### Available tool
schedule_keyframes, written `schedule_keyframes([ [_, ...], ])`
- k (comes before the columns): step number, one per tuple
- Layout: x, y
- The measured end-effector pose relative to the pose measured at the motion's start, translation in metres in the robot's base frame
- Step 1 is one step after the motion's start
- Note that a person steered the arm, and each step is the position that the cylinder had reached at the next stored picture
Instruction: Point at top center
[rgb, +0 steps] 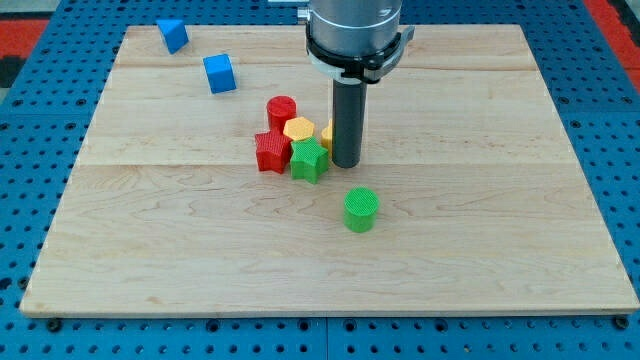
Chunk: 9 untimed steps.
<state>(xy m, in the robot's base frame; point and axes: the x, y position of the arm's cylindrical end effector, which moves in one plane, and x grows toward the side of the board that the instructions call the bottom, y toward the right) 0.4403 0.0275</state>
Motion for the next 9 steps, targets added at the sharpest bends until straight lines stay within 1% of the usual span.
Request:
schedule_keyframes([
  [9,0.000,0.065],
])
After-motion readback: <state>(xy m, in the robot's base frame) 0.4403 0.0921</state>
